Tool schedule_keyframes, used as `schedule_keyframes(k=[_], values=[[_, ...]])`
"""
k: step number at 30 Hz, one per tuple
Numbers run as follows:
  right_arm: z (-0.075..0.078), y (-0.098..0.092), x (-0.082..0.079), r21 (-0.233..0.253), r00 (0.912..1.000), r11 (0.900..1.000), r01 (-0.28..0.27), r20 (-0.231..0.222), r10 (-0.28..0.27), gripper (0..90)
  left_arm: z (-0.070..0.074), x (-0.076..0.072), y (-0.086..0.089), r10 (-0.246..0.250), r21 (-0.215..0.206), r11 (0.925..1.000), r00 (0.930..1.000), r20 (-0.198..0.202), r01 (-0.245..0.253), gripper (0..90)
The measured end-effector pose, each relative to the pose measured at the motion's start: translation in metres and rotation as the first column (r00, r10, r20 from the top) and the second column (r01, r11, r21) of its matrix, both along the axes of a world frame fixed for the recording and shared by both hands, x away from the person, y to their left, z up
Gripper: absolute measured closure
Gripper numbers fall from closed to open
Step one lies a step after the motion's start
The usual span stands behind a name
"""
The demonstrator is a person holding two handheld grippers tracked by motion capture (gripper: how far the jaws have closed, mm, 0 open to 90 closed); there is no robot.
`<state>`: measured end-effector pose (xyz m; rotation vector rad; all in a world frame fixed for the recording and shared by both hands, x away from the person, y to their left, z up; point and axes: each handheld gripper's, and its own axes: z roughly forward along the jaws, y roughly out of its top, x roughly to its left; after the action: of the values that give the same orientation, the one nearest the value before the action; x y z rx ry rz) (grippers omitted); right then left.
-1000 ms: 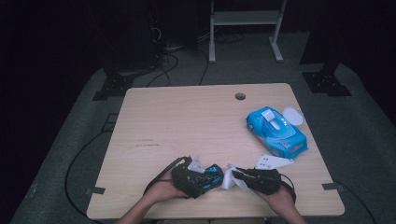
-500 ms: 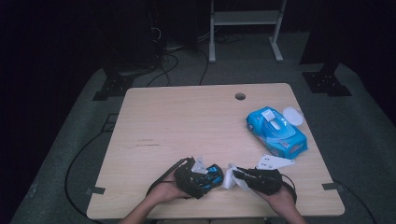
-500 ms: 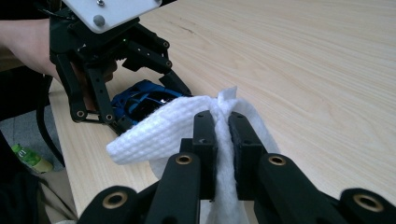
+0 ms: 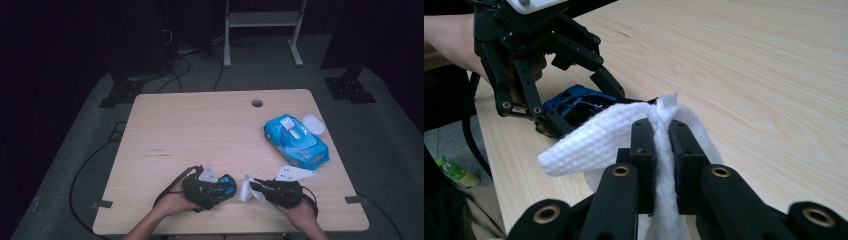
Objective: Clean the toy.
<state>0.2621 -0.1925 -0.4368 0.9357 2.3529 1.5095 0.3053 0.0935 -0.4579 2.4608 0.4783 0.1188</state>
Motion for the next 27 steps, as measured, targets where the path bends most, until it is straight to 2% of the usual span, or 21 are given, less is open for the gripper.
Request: schedule_keyframes(k=[1, 3, 4, 5, 7, 12, 16, 17, 18, 27], values=[[0.0001, 0.0, -0.0001, 0.0, 1.0, 1.0, 0.0, 0.0, 0.0, 81.8, -0.0008, 0.0007, 0.0005, -0.003, 0.012, 0.9999, 1.0, -0.007, 0.003, 19.8], [0.0, -0.0004, 0.0, -0.002, 1.0, 1.0, 0.001, 0.001, -0.001, 81.8, -0.0019, 0.0006, 0.0019, -0.019, 0.035, 0.9992, 0.9997, -0.016, 0.02, 17.1], [-0.0001, -0.0006, 0.0002, -0.001, 1.0, 1.0, 0.001, 0.001, -0.001, 81.8, -0.0019, 0.0006, 0.0019, -0.019, 0.035, 0.9992, 0.9997, -0.016, 0.02, 15.9], [-0.0001, -0.0008, 0.0003, -0.001, 1.0, 1.0, 0.002, -0.001, -0.002, 81.8, -0.0032, 0.0001, 0.0026, -0.023, 0.06, 0.9979, 0.9996, -0.017, 0.024, 15.9], [-0.0001, -0.0007, 0.0005, 0.001, 1.0, 1.0, 0.003, -0.002, -0.003, 81.8, -0.0047, -0.0003, 0.0032, -0.022, 0.078, 0.9967, 0.9997, -0.005, 0.022, 15.8], [0.0, 0.0002, 0.0001, 0.001, 1.0, 1.0, 0.002, 0.001, -0.002, 81.7, -0.0049, -0.0006, 0.0012, -0.02, 0.081, 0.9965, 0.9998, 0.007, 0.019, 16.8], [0.0006, -0.0005, -0.0003, 0.004, 1.0, 1.0, 0.007, 0.002, -0.007, 81.7, -0.0028, -0.0018, -0.0002, -0.038, 0.086, 0.9956, 0.9992, 0.015, 0.036, 24.8], [0.0005, -0.0008, -0.0002, 0.006, 1.0, 1.0, 0.008, 0.001, -0.008, 81.7, -0.002, -0.0027, -0.0031, -0.011, 0.092, 0.9957, 0.9998, 0.017, 0.009, 25.8], [0.0005, -0.0009, 0.0, 0.007, 1.0, 1.0, 0.009, 0.001, -0.009, 81.7, -0.0019, -0.0029, -0.0039, -0.004, 0.093, 0.9957, 0.9999, 0.016, 0.003, 25.8], [0.0016, -0.0038, 0.0, 0.02, 0.9998, 1.0, 0.018, 0.003, -0.018, 81.7, -0.0027, -0.0048, -0.0023, 0.015, 0.072, 0.9972, 0.9984, 0.054, -0.019, 25.9]])
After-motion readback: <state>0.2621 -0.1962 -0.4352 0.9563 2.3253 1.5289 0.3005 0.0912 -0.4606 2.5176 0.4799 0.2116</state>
